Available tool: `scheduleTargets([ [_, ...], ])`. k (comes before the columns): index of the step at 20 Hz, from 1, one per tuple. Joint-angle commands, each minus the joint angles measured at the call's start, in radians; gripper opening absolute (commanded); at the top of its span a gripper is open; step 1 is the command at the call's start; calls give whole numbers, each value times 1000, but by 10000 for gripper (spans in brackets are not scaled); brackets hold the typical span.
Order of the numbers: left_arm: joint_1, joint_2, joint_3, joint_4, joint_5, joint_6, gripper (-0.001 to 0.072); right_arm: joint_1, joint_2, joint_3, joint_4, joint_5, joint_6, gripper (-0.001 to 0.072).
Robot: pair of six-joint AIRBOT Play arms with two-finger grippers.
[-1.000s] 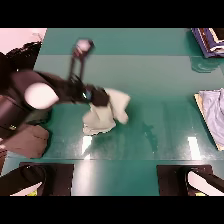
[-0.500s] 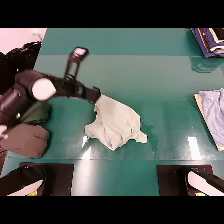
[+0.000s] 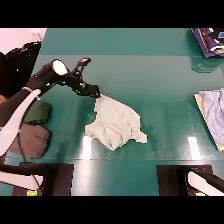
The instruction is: Fold the shirts.
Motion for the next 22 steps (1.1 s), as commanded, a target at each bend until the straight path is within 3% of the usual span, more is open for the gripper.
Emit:
scheduleTargets([
  [1, 13, -105, 75, -110, -2, 29, 597, 23, 1, -12, 0, 22, 1, 13],
  [5, 13, -106, 76, -132, 14, 51, 599, 72, 1, -202, 0, 47, 38, 13],
  [10, 13, -111, 76, -132, -18, 51, 598, 128, 1, -481, 2, -67, 38, 13],
  [14, 13, -138, 76, -132, -49, 50, 597, 140, 8, -605, 1, -69, 47, 14],
  [15, 13, -139, 76, -131, -42, 50, 477, 140, 18, -638, 0, -77, 47, 13],
  [16, 13, -139, 76, -132, -24, 51, 151, 138, 32, -676, 0, -92, 48, 13],
  [17, 13, -139, 76, -132, -3, 50, 31, 137, 48, -721, 0, -109, 55, 13],
  [20, 31, -129, 113, -121, -13, 50, 24, 145, 97, -860, 3, -127, 71, 32],
  [22, 51, -104, 174, -106, -42, 50, 24, 167, 100, -951, 11, -161, 71, 490],
])
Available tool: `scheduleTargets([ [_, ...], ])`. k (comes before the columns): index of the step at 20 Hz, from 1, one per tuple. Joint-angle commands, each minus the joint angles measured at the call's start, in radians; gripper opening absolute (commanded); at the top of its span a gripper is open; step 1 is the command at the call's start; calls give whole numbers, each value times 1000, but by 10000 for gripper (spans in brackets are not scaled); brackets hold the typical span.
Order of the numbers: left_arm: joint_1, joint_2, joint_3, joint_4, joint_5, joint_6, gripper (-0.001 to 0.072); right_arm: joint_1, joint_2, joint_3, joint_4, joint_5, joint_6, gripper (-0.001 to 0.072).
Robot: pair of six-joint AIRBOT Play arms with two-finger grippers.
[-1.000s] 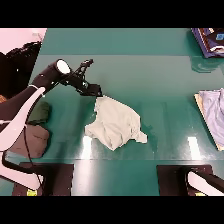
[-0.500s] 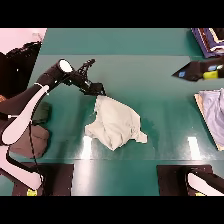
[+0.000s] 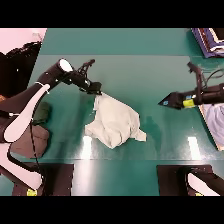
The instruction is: Fold the shirts.
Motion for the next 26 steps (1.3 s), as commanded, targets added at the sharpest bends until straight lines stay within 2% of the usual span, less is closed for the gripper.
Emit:
scheduleTargets([
  [1, 31, 37, 84, 26, -37, -1, 24, 34, 7, -160, 25, -63, 10, 501],
  [2, 39, 55, 107, 42, -47, -1, 25, 55, -16, -198, 45, -102, 10, 496],
  [3, 39, 74, 127, 61, -50, -1, 24, 80, -48, -230, 76, -148, 9, 431],
  [6, 39, 116, 147, 84, -47, -1, 25, 161, -168, -252, 140, -287, -28, 427],
  [9, 39, 128, 147, 97, -67, -1, 25, 235, -277, -191, 179, -368, -66, 427],
  [16, 39, 128, 147, 101, -95, -1, 25, 304, -459, -15, 190, -326, -73, 417],
  [17, 39, 128, 147, 102, -98, -1, 25, 304, -467, -8, 192, -328, -73, 353],
  [26, 39, 128, 147, 106, -106, 0, 25, 290, -428, 92, 181, -341, -70, 353],
])
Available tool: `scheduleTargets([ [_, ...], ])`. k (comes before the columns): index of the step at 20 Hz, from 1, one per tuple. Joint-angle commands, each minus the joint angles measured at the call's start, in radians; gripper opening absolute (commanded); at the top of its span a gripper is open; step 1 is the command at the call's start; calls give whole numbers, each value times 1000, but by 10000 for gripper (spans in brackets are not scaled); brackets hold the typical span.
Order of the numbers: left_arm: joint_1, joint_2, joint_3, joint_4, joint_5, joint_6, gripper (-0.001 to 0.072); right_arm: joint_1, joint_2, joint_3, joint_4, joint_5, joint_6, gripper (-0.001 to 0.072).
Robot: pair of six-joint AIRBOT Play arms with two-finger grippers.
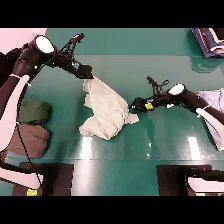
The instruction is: Fold the shirts.
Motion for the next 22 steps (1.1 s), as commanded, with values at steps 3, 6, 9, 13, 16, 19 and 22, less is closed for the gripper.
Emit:
scheduleTargets([
  [3, 0, 1, 1, 10, -6, 1, 25, -45, -32, 31, -3, 58, 2, 353],
  [6, 0, 1, 1, 11, -6, 1, 25, -51, -79, 31, 3, 68, 2, 353],
  [9, 0, 1, 1, 12, -6, 1, 25, -13, -122, 31, 10, 62, -10, 353],
  [13, 0, 3, 1, 16, -6, 1, 25, 24, -140, 31, 68, 11, -32, 284],
  [16, 0, 23, 1, 22, 7, 1, 25, 31, -140, 75, 105, 3, -63, 114],
  [19, 0, 63, 2, 26, 13, 1, 25, 30, -140, 135, 105, 2, -70, 12],
  [22, 0, 128, 21, 40, 13, 2, 25, 23, -110, 240, 99, 8, -70, 10],
])
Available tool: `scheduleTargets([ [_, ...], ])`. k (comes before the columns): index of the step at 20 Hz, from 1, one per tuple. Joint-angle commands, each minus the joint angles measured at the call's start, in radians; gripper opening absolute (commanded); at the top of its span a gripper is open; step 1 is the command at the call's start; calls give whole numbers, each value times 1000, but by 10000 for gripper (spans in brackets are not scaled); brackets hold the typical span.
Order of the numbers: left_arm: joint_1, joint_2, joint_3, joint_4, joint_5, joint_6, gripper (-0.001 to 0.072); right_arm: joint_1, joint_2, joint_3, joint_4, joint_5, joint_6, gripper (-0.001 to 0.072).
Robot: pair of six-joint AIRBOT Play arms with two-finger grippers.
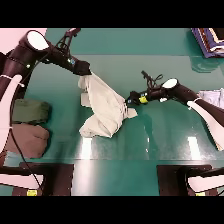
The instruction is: Fold the shirts.
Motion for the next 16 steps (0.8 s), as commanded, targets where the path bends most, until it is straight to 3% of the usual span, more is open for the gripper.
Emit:
scheduleTargets([
  [1, 0, 82, 27, 20, 8, 1, 25, -13, 47, 124, -7, 1, -6, 10],
  [10, 0, 421, 396, 19, 74, 27, 25, -158, 421, 645, -362, 78, 52, 9],
  [16, 0, 605, 407, -61, 182, 26, 25, -185, 557, 844, -479, 119, 55, 9],
])
